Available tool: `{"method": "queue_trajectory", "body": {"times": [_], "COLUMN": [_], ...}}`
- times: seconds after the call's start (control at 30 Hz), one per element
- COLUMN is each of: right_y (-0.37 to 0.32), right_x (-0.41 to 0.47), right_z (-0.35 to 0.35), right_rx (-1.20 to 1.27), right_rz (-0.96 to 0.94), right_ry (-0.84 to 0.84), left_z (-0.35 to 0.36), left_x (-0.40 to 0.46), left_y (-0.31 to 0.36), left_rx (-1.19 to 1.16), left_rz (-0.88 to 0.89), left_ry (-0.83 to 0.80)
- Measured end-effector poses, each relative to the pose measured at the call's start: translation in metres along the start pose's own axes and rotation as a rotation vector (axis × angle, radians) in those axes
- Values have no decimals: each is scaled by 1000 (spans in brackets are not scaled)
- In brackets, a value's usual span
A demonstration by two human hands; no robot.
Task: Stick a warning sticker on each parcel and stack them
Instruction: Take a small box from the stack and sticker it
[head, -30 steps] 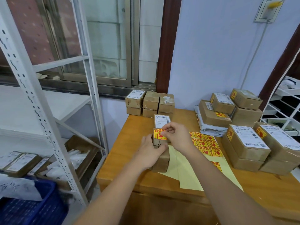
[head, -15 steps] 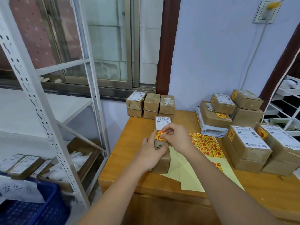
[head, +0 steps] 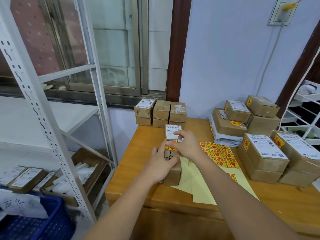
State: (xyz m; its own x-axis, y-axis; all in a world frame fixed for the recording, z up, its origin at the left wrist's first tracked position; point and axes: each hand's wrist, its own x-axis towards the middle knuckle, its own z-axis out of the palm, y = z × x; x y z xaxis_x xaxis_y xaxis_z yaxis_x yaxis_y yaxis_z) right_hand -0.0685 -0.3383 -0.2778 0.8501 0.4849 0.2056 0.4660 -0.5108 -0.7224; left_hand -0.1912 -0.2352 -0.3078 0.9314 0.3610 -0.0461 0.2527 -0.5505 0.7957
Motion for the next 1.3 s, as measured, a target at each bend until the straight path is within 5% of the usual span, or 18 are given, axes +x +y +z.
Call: {"method": "queue_trajectory", "body": {"times": [0.37, 0.67, 1.07, 1.3], "right_y": [13, 14, 30, 22], "right_x": [5, 8, -12, -12], "right_z": [15, 13, -19, -25], "right_rx": [319, 129, 434, 304], "right_rz": [117, 46, 95, 86], "right_ry": [-7, 58, -267, -323], "left_z": [2, 3, 5, 5], "left_x": [2, 2, 3, 3], "left_y": [-3, -3, -5, -5], "left_rx": [-18, -12, -63, -168], "left_rz": [-2, -7, 16, 2], "left_ry": [-4, 11, 35, 40]}}
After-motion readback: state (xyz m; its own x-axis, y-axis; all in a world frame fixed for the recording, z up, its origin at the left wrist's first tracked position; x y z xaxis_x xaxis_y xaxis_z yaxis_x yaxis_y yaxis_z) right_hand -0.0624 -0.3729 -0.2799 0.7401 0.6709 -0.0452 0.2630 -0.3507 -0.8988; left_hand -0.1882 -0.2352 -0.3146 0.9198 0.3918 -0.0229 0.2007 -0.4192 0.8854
